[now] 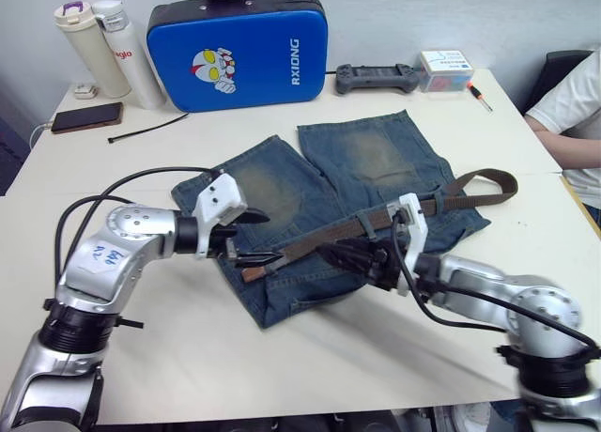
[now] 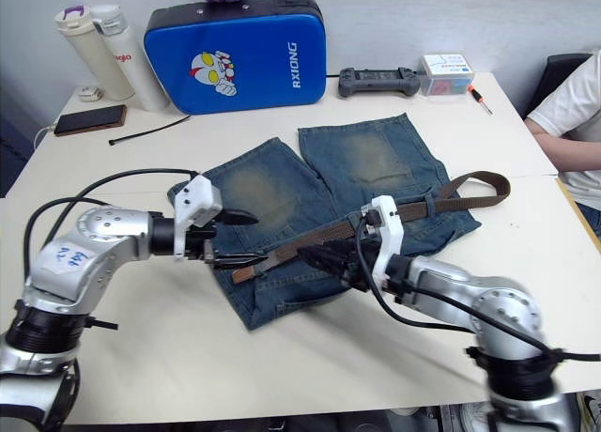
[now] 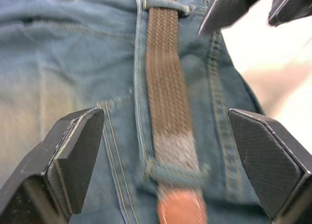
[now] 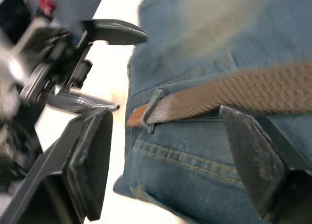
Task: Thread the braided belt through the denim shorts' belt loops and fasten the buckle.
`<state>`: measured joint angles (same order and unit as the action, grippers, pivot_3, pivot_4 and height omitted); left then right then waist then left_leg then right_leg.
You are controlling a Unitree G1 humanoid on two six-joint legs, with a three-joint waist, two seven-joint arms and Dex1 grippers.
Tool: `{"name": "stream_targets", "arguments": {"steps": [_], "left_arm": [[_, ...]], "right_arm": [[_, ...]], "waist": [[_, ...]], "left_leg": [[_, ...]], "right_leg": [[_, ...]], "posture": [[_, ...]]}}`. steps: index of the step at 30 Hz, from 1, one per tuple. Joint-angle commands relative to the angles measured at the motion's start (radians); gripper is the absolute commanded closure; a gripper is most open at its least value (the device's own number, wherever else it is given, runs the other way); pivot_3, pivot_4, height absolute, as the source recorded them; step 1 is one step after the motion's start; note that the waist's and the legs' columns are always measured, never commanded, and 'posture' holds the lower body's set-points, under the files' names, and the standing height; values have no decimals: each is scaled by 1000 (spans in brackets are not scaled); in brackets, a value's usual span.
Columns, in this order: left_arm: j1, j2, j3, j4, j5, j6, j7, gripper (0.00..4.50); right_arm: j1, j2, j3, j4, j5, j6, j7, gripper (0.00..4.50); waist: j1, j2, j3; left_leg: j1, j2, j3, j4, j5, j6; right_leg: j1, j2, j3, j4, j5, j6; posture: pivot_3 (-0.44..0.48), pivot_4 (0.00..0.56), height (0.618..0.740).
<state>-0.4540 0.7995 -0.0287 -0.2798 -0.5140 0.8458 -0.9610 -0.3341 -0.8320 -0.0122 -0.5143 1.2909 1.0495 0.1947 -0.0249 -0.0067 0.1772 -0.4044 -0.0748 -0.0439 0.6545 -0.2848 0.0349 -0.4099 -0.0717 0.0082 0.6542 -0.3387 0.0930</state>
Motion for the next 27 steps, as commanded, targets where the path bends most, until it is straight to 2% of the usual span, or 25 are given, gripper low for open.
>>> {"name": "stream_targets", "arguments": {"steps": [1, 3, 7, 10, 15, 27], "left_arm": [[4, -10, 90, -12, -59, 79, 50, 0], [20, -4, 116, -20, -76, 105, 60, 0], [31, 0, 114, -8, -64, 127, 95, 0], [35, 9, 83, 4, -45, 159, 118, 0], [42, 2, -4, 4, -26, 215, 141, 0], [10, -55, -108, 7, -35, 237, 127, 0]], "right_arm": [[-32, -114, -1, 73, -227, -109, 230, 1523], [-49, -176, 19, 125, -347, -178, 327, 2522], [-64, -195, 49, 211, -493, -241, 403, 4335], [-74, -205, 89, 273, -594, -269, 409, 4425], [-103, -145, 134, 423, -722, -281, 353, 4425], [-123, -43, 151, 532, -828, -293, 353, 4425]], "waist": [[2, -3, 1], [5, -3, 1], [13, -3, 1], [16, -3, 1], [25, -3, 1], [24, -4, 0]], "left_leg": [[0, 0, 0, 0, 0, 0], [0, 0, 0, 2, 0, 0], [0, 0, 0, 2, 0, 0], [0, 0, 0, 2, 0, 0], [0, 0, 0, 3, 0, -1], [0, 0, 0, 4, 1, -2]], "right_leg": [[0, 0, 0, -2, 0, 0], [1, 0, 0, -2, 0, 0], [0, 0, 0, -2, 0, 0], [0, 0, 0, -2, 0, 0], [0, -1, 0, -1, 0, 0], [0, -1, 0, -1, 0, 0]], "posture": [[0, 150, 740], [0, 150, 740], [0, 150, 740], [0, 150, 740], [0, 150, 740], [0, 150, 740]]}}
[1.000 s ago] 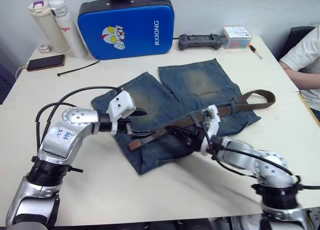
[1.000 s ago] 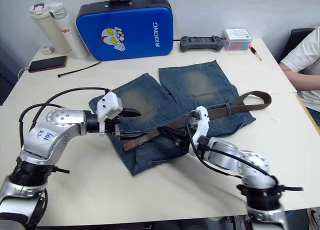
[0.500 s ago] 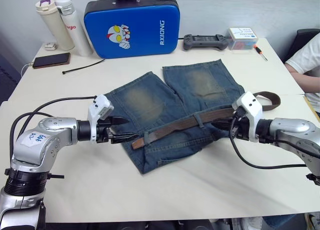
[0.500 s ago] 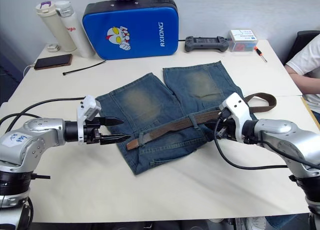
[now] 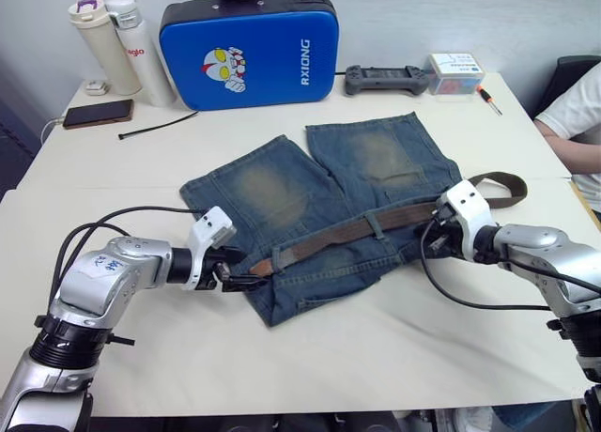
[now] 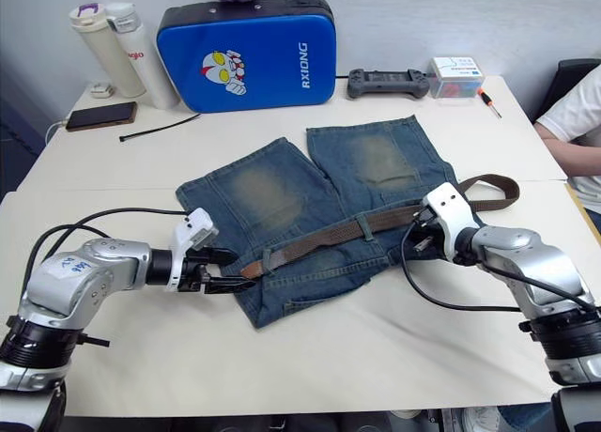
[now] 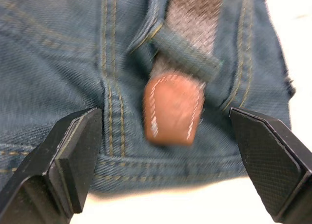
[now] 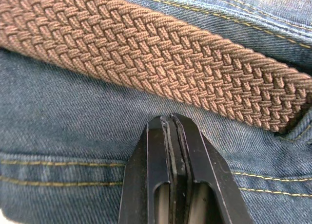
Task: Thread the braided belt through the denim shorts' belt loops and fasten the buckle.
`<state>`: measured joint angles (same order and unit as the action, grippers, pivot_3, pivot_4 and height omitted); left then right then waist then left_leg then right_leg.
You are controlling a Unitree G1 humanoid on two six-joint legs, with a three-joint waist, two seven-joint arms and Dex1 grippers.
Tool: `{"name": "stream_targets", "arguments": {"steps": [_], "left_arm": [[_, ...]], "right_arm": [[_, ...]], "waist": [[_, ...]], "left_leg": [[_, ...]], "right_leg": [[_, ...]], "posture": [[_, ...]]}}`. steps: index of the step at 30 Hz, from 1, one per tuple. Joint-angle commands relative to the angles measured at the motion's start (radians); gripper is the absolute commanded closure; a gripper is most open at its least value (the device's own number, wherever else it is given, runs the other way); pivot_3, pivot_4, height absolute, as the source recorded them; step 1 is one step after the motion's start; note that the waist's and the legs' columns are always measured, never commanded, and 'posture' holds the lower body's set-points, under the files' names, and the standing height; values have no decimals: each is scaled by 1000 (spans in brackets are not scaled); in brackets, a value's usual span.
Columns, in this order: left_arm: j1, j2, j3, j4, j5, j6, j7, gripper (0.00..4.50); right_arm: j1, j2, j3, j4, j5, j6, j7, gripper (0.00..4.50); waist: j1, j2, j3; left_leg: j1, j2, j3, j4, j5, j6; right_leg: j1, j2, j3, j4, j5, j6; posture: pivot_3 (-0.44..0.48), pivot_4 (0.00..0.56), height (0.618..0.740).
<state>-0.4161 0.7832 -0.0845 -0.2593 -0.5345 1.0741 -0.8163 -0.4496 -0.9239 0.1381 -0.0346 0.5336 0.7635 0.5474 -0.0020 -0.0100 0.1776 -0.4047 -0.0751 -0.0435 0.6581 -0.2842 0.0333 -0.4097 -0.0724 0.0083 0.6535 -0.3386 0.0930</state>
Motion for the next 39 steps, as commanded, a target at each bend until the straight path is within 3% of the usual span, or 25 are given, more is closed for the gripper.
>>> {"name": "stream_targets", "arguments": {"steps": [1, 8, 13, 18, 24, 39], "left_arm": [[-27, -41, -56, -12, -12, 6, -20, 0], [-66, -60, 14, -18, -47, 32, -6, 0], [-90, 53, 64, 12, 7, 33, -1, 0], [-98, 132, 101, -19, -63, 73, -61, 0], [-86, 59, 109, -96, -199, 177, -65, 0], [-54, -95, 20, -24, -139, 172, 79, 0]], "right_arm": [[-8, 54, -2, 54, -77, -7, 3, 4425], [0, 82, -22, 48, -103, 2, 13, 4425], [14, 93, -44, 36, -126, 9, 32, 4425], [12, 99, -57, 40, -151, 14, 59, 4425], [-2, 123, -55, 50, -187, 12, 79, 4425], [11, 132, -85, 16, -222, 25, 92, 4425]], "waist": [[2, -1, -1], [2, -3, -2], [-3, -4, -2], [1, -4, -2], [-1, -4, -3], [1, -4, -3]], "left_leg": [[0, 0, 0, 1, 0, 0], [1, 0, 0, 2, 0, 0], [1, 0, 0, 2, 0, 0], [1, 0, 0, 2, -1, 0], [1, 0, -1, 2, -1, 0], [1, 0, 0, 2, -1, -1]], "right_leg": [[1, 0, 0, 0, 0, 0], [2, 0, 0, 1, 0, 0], [1, 0, 0, 1, 0, 0], [1, 0, 0, 1, 0, 0], [2, 0, 0, 1, 0, 0], [1, 1, 0, 2, 0, 0]], "posture": [[0, 150, 740], [0, 150, 740], [0, 150, 740], [0, 150, 740], [0, 150, 740], [0, 150, 740]]}}
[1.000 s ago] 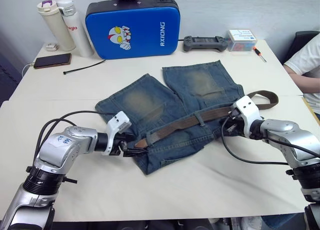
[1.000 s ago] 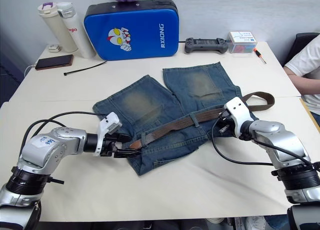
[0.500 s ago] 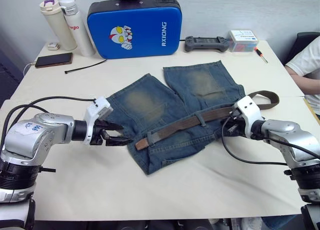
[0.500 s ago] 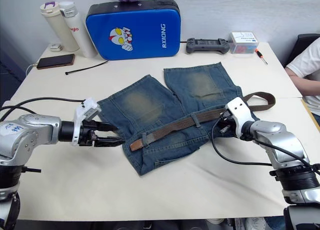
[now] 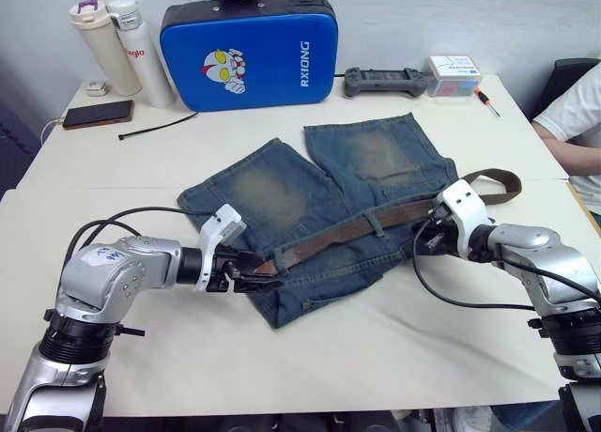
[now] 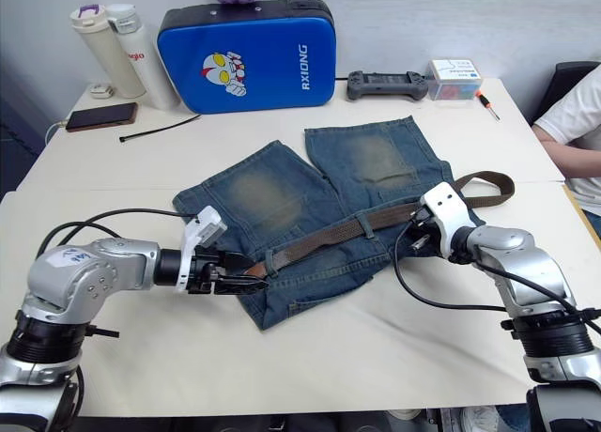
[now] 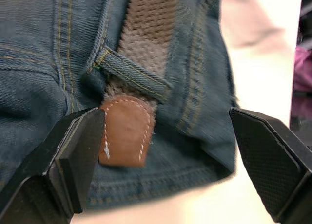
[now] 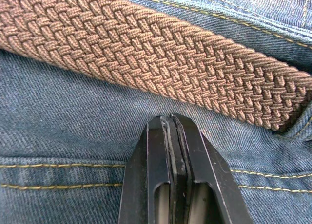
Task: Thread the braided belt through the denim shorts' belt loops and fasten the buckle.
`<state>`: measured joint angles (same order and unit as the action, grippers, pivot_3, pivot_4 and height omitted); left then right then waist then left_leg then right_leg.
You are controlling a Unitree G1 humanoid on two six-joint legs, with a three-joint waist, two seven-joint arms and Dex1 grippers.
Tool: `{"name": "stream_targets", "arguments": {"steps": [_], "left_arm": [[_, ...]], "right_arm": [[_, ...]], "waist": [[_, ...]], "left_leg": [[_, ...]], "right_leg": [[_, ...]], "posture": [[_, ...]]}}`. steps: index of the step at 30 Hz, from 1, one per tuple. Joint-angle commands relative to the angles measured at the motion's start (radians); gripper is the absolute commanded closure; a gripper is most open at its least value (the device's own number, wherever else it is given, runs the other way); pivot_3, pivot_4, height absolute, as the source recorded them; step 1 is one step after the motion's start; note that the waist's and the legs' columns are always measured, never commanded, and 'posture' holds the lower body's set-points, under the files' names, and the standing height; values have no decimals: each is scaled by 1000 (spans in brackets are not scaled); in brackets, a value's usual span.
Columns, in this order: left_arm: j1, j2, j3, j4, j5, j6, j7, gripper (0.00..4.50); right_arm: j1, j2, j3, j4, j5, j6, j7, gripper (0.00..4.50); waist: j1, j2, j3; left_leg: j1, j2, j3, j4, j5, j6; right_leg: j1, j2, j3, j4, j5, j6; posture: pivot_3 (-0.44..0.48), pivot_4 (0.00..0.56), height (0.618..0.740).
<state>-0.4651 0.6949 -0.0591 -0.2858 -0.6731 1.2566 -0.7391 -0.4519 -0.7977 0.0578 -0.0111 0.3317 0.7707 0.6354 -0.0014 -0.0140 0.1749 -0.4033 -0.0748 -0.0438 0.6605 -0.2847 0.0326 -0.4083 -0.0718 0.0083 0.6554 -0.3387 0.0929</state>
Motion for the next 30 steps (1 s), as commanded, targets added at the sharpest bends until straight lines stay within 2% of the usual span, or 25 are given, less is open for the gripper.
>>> {"name": "stream_targets", "arguments": {"steps": [1, 11, 18, 22, 24, 27, 28, 30], "left_arm": [[0, -8, -12, 8, 5, -14, 1, 0], [-1, -30, -5, 120, 55, -57, 34, 0], [9, -32, -6, 108, 9, -35, -4, 0], [14, -30, -1, 105, 2, -26, -11, 1133], [14, -23, 7, 119, 9, -30, -13, 2060], [11, -12, 19, 136, 14, -41, -18, 3156], [6, -10, 32, 144, 10, -42, -19, 3718], [-2, -3, 56, 155, 3, -41, -22, 4467]], "right_arm": [[13, 5, -6, -8, -22, 17, 5, 4425], [7, 7, -9, -3, -32, 13, 10, 4425], [13, 12, -15, -7, -40, 13, 9, 4425], [18, 10, -17, -10, -44, 9, 8, 4500], [19, 9, -17, -9, -45, 8, 8, 4500], [15, 10, -16, -4, -49, 5, 9, 4500], [13, 12, -14, -2, -50, 4, 9, 4500], [9, 16, -11, 2, -53, 2, 10, 4500]], "waist": [[0, 0, 0], [1, 1, -1], [1, 1, -1], [0, 1, -1], [1, 1, -1], [1, 1, -1], [1, 1, -1], [1, 1, -1]], "left_leg": [[0, 0, 0, 0, 0, 0], [0, 0, 0, 0, 0, 0], [1, 0, 0, 1, 0, 0], [1, 0, 0, 1, 0, 0], [1, 0, 0, 1, 0, 0], [0, 0, 0, 1, 0, 0], [1, 0, 0, 1, 0, 0], [0, 0, 0, 1, 0, 0]], "right_leg": [[0, 0, 0, 0, 0, 0], [0, 0, 0, 0, 0, 0], [0, 0, 0, 0, 0, 0], [0, 0, 0, 0, 0, 0], [0, 0, 0, 0, 0, 0], [0, 0, 0, 0, 0, 0], [0, 0, 0, 0, 0, 0], [0, 0, 0, 0, 0, 0]], "posture": [[0, 150, 740], [0, 150, 740], [0, 150, 740], [0, 150, 740], [0, 150, 740], [0, 150, 740], [0, 150, 740], [0, 150, 740]]}}
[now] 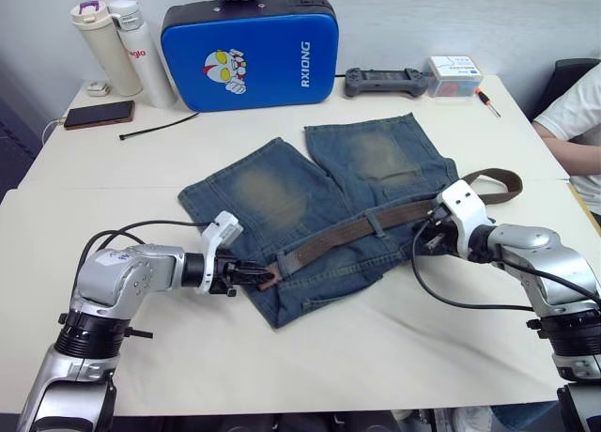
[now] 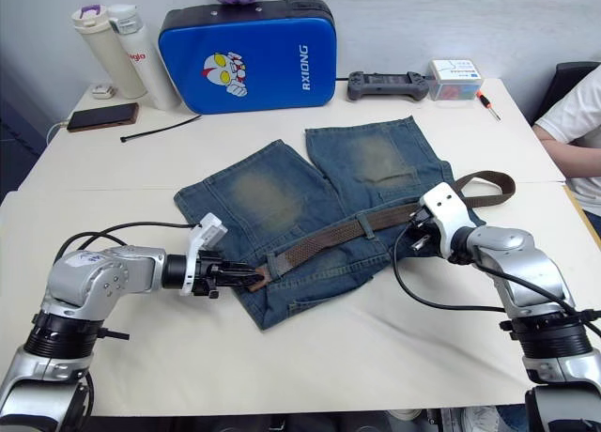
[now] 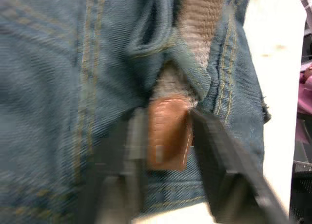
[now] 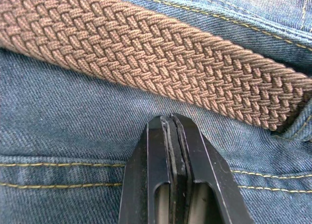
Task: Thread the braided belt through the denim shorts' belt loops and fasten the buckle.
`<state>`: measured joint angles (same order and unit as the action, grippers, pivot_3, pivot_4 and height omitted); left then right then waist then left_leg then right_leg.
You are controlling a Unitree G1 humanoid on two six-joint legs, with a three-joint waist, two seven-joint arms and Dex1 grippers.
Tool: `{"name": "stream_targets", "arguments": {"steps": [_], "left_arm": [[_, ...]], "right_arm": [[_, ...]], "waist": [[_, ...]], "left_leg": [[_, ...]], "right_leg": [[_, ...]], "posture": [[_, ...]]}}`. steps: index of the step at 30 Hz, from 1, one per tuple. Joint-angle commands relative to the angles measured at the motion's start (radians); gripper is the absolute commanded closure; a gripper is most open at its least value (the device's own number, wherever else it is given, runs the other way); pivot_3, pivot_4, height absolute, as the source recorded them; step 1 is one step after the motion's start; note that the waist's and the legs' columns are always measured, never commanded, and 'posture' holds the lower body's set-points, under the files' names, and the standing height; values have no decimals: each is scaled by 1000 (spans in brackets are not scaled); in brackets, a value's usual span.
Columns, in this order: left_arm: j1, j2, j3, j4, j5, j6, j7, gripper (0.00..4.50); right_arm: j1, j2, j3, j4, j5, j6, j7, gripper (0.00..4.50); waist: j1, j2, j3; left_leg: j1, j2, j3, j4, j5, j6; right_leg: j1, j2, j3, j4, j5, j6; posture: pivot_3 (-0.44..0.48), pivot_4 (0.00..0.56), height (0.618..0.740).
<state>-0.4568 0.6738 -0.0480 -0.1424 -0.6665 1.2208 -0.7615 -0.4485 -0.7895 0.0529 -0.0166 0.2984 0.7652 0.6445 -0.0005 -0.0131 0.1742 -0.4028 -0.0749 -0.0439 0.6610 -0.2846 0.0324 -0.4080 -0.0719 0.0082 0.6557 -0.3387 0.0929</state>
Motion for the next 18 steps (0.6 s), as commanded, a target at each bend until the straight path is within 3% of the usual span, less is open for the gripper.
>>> {"name": "stream_targets", "arguments": {"steps": [1, 7, 13, 18], "left_arm": [[-12, 19, 53, 14, -6, -5, -1, 4467], [-17, 64, 137, -30, -81, 55, -39, 4467], [148, 376, 211, -77, -95, -46, -293, 4467], [285, 525, 306, 16, -31, -151, -376, 4467]], "right_arm": [[5, 9, -6, 9, -22, 7, 2, 4500], [-15, 12, 4, 35, -35, 7, 10, 4500], [-26, -12, 7, 67, -46, 3, 42, 4500], [-14, -62, 7, 76, -58, -8, 94, 4500]], "waist": [[0, 0, 0], [-5, 0, 0], [-15, 0, 0], [-2, 1, 1]], "left_leg": [[0, 0, 0, 0, 0, 0], [0, 0, 0, 0, 0, 0], [0, 0, 0, -2, 0, -2], [0, 0, 0, -4, -1, -1]], "right_leg": [[0, 0, 0, 0, 0, 0], [0, 0, 0, 0, 0, 0], [-2, 0, 0, 1, -1, -2], [-1, -1, 0, -2, -1, -2]], "posture": [[0, 150, 740], [0, 150, 740], [0, 150, 740], [0, 150, 740]]}}
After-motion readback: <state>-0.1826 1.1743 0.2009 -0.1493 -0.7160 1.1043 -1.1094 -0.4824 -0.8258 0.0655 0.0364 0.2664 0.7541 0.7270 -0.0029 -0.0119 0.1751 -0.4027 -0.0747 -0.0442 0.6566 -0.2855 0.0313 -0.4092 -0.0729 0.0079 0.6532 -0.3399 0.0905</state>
